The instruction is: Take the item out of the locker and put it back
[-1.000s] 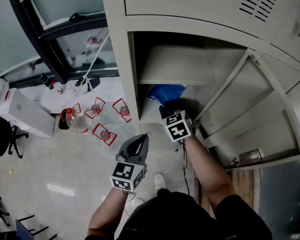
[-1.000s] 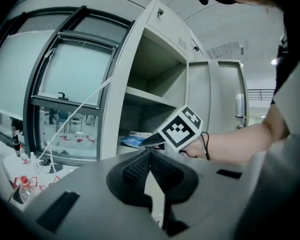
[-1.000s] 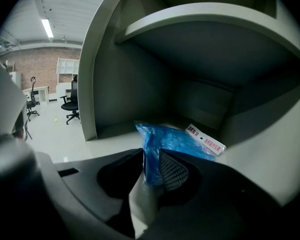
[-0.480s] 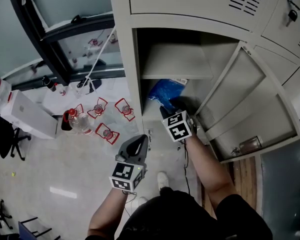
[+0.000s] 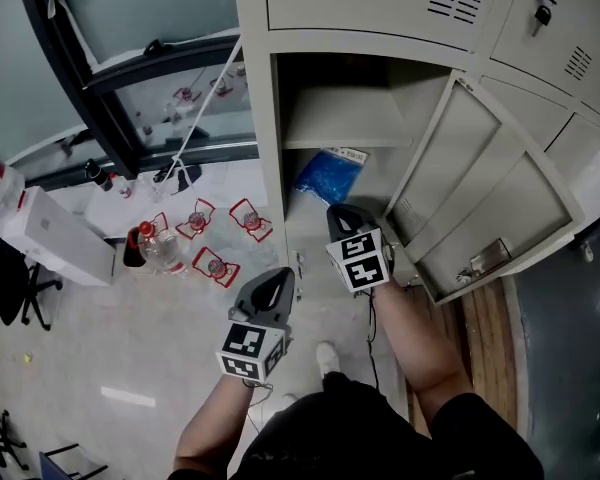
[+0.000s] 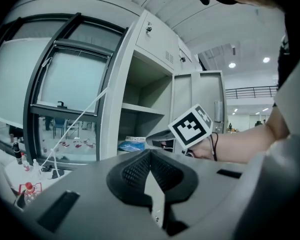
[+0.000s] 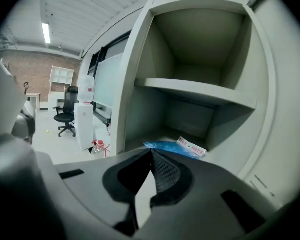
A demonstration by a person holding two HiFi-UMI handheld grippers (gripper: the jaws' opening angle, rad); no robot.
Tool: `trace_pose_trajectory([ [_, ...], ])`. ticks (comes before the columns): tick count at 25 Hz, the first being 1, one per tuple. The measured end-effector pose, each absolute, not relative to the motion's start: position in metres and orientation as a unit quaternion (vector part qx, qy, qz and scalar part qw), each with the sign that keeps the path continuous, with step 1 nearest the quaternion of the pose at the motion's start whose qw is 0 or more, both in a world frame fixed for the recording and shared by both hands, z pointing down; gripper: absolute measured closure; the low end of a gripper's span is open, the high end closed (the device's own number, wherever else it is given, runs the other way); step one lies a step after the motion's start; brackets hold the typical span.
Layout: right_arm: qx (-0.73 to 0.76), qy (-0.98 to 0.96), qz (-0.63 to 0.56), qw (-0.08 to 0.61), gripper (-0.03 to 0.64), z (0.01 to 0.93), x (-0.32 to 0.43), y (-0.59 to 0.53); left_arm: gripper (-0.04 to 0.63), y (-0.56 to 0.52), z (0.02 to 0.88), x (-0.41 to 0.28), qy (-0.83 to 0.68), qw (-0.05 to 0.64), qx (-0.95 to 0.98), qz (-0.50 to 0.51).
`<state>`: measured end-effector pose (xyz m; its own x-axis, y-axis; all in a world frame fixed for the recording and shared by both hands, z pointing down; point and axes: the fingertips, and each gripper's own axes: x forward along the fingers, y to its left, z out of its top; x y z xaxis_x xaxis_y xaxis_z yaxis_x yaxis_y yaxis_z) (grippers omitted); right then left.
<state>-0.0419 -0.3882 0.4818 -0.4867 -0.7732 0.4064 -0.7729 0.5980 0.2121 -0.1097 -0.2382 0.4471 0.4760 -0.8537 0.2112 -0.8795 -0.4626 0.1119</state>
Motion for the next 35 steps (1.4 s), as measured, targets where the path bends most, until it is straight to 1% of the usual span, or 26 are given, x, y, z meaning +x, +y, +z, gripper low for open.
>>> trace_pose_trajectory([
  [6, 0.454, -0.869, 0.004, 0.196, 0.616, 0.45, -0.039, -0.334, 0.592, -0.21, 0.437, -0.11, -0.494, 0.095, 0.862, 0.061],
  [15, 0.472, -0.866, 0.012, 0.162, 0.617, 0.427, -0.034, -0.24, 0.592, -0.16, 0.429, -0.112, -0.467, 0.089, 0.878, 0.058],
  [25, 0.474, -0.868, 0.026, 0.145, 0.617, 0.423, -0.028, -0.167, 0.592, -0.111, 0.432, -0.104, -0.451, 0.087, 0.886, 0.065],
  [35, 0.453, -0.881, 0.032, 0.133, 0.617, 0.42, -0.01, -0.126, 0.592, -0.087, 0.426, -0.088, -0.468, 0.086, 0.877, 0.064],
])
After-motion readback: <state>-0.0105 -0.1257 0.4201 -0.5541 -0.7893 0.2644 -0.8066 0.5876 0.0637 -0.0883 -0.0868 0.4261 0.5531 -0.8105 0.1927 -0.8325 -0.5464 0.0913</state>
